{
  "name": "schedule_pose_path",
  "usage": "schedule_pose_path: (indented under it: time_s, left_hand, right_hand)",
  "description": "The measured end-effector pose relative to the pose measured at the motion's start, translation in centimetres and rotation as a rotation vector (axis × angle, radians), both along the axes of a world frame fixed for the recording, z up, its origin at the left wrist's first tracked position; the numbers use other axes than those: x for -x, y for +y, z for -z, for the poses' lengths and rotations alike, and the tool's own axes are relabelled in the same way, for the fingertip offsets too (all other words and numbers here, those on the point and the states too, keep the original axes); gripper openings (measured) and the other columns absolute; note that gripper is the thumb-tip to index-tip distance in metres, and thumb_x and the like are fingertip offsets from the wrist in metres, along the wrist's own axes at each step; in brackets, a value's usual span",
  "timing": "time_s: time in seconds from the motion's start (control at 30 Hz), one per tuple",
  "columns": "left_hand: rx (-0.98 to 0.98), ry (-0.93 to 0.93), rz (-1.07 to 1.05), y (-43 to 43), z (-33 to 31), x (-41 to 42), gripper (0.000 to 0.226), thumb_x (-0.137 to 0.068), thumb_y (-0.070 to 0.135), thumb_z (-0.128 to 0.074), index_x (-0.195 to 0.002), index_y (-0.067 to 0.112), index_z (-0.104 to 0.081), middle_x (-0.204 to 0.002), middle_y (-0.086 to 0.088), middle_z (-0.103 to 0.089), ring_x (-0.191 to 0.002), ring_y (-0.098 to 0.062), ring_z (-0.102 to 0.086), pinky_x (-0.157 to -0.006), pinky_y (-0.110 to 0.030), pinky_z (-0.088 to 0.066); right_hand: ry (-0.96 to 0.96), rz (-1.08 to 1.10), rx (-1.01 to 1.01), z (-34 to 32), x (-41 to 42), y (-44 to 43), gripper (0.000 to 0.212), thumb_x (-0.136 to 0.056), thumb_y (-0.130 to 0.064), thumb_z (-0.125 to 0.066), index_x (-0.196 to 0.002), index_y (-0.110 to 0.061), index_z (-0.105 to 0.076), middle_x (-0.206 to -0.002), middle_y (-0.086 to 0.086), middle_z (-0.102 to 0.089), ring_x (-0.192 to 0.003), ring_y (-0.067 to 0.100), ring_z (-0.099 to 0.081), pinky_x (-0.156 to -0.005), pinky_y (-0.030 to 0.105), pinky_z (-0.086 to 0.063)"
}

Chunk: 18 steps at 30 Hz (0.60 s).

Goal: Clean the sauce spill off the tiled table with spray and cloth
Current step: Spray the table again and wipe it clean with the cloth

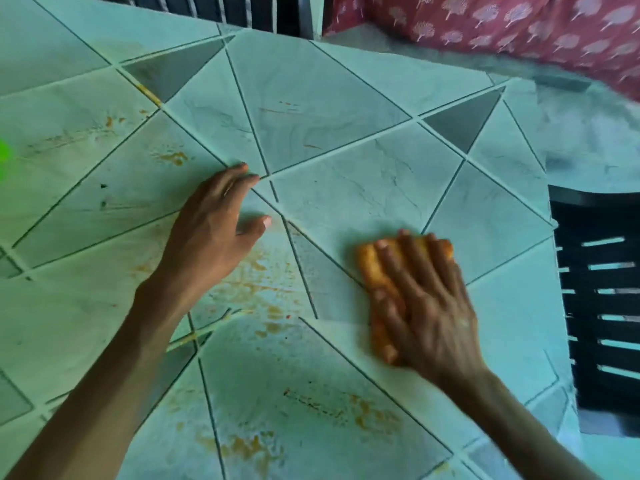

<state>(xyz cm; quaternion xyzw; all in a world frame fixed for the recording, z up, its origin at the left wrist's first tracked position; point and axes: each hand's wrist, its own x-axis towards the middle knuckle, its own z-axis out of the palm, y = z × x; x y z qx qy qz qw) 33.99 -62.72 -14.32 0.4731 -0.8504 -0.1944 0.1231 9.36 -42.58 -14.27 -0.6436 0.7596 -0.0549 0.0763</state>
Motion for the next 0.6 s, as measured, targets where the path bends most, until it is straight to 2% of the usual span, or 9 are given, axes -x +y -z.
schedule_pose_path:
  time_s: [0.1, 0.2, 0.27, 0.4, 0.5, 0.6]
  left_hand:
    - [-0.002, 0.003, -0.002, 0.0, 0.1, -0.6, 0.057, -0.091, 0.035, -0.066, -0.141, 0.016, -0.047, -0.153, 0.000, -0.039, -0.140, -0.019, -0.036, -0.115, -0.036, -0.032]
    - [0.012, 0.008, -0.022, -0.2, 0.2, -1.2, 0.056, -0.089, 0.040, -0.060, -0.139, 0.018, -0.049, -0.151, 0.001, -0.040, -0.138, -0.020, -0.038, -0.114, -0.037, -0.033]
    - [0.007, 0.011, -0.038, -0.3, 0.0, -1.7, 0.057, -0.086, 0.043, -0.057, -0.137, 0.018, -0.052, -0.150, -0.001, -0.042, -0.137, -0.020, -0.040, -0.113, -0.037, -0.034]
    - [0.024, -0.024, -0.044, -1.2, -0.2, -3.5, 0.060, -0.085, 0.048, -0.053, -0.137, 0.019, -0.053, -0.151, -0.003, -0.041, -0.138, -0.022, -0.039, -0.112, -0.036, -0.033]
    - [0.031, -0.044, -0.018, -1.7, -0.1, -5.2, 0.060, -0.087, 0.051, -0.050, -0.140, 0.021, -0.050, -0.153, -0.002, -0.038, -0.138, -0.022, -0.038, -0.111, -0.035, -0.032]
    - [0.016, -0.037, -0.023, -1.7, -0.1, -5.5, 0.061, -0.087, 0.051, -0.049, -0.141, 0.022, -0.048, -0.155, 0.000, -0.035, -0.139, -0.022, -0.037, -0.111, -0.036, -0.032]
  right_hand:
    - [-0.012, 0.202, 0.050, 0.5, 0.8, -8.2, 0.060, -0.100, -0.057, -0.027, -0.156, -0.038, -0.024, -0.166, -0.002, -0.022, -0.153, 0.033, -0.012, -0.120, 0.056, -0.020]
    - [-0.036, 0.158, 0.066, 1.0, -3.6, -15.8, 0.060, -0.098, -0.055, -0.031, -0.156, -0.039, -0.025, -0.165, -0.003, -0.024, -0.152, 0.033, -0.014, -0.118, 0.056, -0.023]
    - [-0.007, 0.013, 0.084, 0.9, -6.9, -14.9, 0.061, -0.098, -0.055, -0.034, -0.156, -0.039, -0.025, -0.165, -0.003, -0.023, -0.153, 0.031, -0.014, -0.118, 0.055, -0.025]
    - [0.022, -0.259, 0.050, 0.0, -7.5, -5.1, 0.061, -0.101, -0.055, -0.035, -0.158, -0.038, -0.020, -0.166, -0.005, -0.017, -0.155, 0.030, -0.006, -0.121, 0.055, -0.021]
    - [0.015, -0.194, 0.061, 0.0, -3.7, -4.3, 0.057, -0.101, -0.053, -0.037, -0.155, -0.035, -0.031, -0.164, -0.003, -0.027, -0.153, 0.034, -0.015, -0.118, 0.058, -0.026]
    - [0.016, -0.004, 0.082, 0.8, -2.7, -11.8, 0.056, -0.101, -0.053, -0.033, -0.153, -0.034, -0.036, -0.161, 0.000, -0.033, -0.150, 0.037, -0.022, -0.118, 0.055, -0.026]
